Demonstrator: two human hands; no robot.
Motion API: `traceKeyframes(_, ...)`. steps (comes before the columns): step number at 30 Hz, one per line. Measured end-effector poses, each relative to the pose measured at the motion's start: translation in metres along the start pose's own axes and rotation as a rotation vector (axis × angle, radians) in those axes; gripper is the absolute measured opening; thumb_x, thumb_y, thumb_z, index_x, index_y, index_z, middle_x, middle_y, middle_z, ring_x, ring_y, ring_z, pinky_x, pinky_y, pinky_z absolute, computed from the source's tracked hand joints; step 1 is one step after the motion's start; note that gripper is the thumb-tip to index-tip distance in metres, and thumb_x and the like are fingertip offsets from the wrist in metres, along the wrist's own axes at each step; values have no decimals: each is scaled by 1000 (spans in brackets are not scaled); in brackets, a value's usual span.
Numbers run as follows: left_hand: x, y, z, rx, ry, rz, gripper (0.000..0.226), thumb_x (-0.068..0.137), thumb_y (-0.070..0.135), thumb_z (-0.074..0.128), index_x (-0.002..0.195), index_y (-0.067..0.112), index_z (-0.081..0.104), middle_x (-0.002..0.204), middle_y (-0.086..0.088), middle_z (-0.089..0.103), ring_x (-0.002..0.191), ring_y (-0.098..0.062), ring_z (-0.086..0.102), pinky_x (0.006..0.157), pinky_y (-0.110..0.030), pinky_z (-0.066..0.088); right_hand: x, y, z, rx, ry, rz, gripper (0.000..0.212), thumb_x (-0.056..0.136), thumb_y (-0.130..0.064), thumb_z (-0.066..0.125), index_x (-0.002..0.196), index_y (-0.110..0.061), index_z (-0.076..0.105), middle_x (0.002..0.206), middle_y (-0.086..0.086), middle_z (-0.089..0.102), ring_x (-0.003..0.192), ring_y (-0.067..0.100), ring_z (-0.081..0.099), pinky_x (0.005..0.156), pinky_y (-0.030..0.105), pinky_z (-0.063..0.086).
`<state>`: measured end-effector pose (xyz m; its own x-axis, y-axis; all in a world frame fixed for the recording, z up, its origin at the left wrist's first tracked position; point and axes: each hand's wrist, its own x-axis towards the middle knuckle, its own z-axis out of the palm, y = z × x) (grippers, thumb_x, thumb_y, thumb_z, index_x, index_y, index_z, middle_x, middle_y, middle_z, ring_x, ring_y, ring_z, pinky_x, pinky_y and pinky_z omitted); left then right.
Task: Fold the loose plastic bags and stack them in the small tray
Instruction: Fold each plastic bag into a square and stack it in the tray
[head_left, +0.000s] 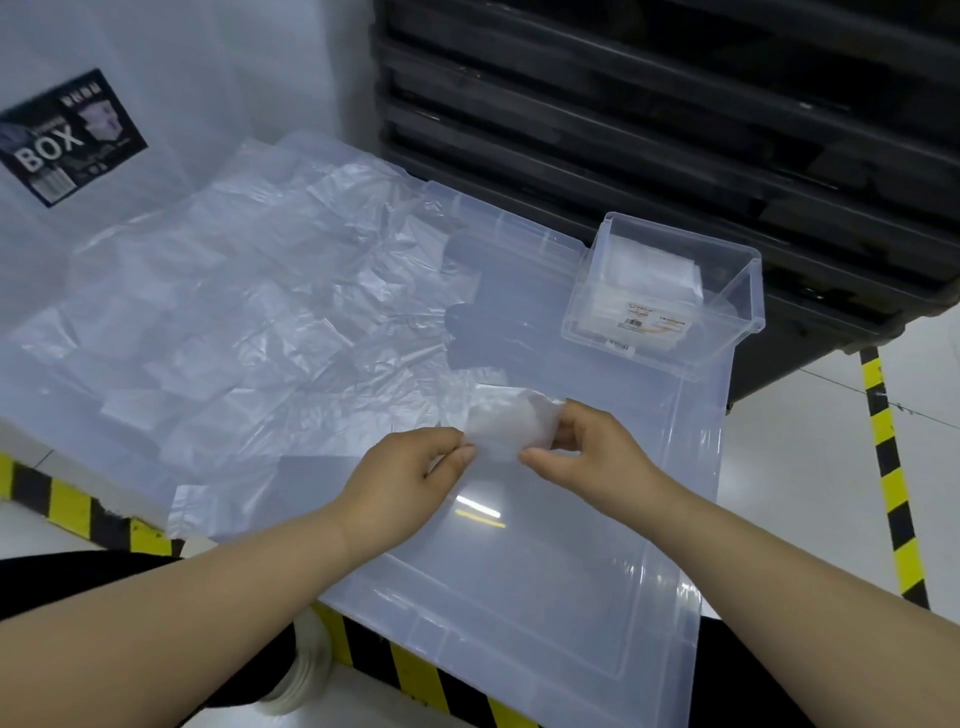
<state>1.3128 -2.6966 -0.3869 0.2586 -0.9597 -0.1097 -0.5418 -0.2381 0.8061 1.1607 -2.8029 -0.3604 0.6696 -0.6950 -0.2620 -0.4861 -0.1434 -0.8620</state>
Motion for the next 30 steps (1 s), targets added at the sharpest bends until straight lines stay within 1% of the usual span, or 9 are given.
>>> traceKeyframes(2,-2,5,2,-80,-19,-81,25,94,26,49,85,10,66,75,-1,62,73,-8,54,71,-21,38,3,1,4,6,29,33,25,83,-4,61,73,-26,57,68,-11,60,57,-6,55,59,6,41)
traceKeyframes(5,0,8,4,-163,11,-149,22,91,21,54,71,26,60,59,19,57,61,7,52,62,-5,35,10,1,10,-51,69,86,19,88,-11,57,70,-15,54,59,-4,51,46,-2,44,48,9,31)
traceKeyframes(9,3,10,-1,-230,90,-256,11,88,17,61,84,25,53,70,12,60,65,1,53,55,0,36,17,-2,14,-118,97,143,34,90,-14,55,58,-16,43,52,-4,39,41,5,37,46,15,26)
traceKeyframes(15,6,10,-7,-239,152,-307,40,84,13,64,115,23,42,78,-5,66,68,-5,54,58,-10,37,28,-11,28,-358,117,202,35,92,-28,50,59,-25,41,58,-9,43,61,14,43,57,26,32)
traceKeyframes(20,0,10,-9,186,190,-128,43,85,24,61,123,19,44,76,10,52,79,-12,54,64,-21,39,26,-17,31,-505,95,152,22,93,-30,48,73,-22,53,66,-9,47,74,15,47,66,24,32)
traceKeyframes(22,3,3,-8,411,295,139,37,81,29,52,114,14,51,87,0,59,90,-21,54,74,-26,39,26,-19,33,-565,95,140,17,93,-31,47,88,-20,59,76,-8,51,77,13,47,69,24,33)
traceKeyframes(24,6,-9,-3,523,304,329,38,79,30,43,112,13,49,101,-12,65,103,-22,46,88,-30,33,26,-18,34,-570,109,147,13,92,-33,48,87,-24,56,79,-10,51,78,12,48,68,23,32)
traceKeyframes(27,8,-19,2,641,142,355,45,99,33,22,117,7,54,117,-14,64,118,-22,39,106,-29,14,24,-21,36,-588,115,160,12,92,-36,48,91,-24,51,84,-9,53,87,17,55,68,23,32)
traceKeyframes(30,7,-18,0,741,-16,252,72,101,36,3,110,1,65,115,-14,65,118,-23,46,106,-27,10,23,-17,40,-700,141,127,31,94,-36,45,119,-18,47,104,0,61,97,21,59,74,27,37)
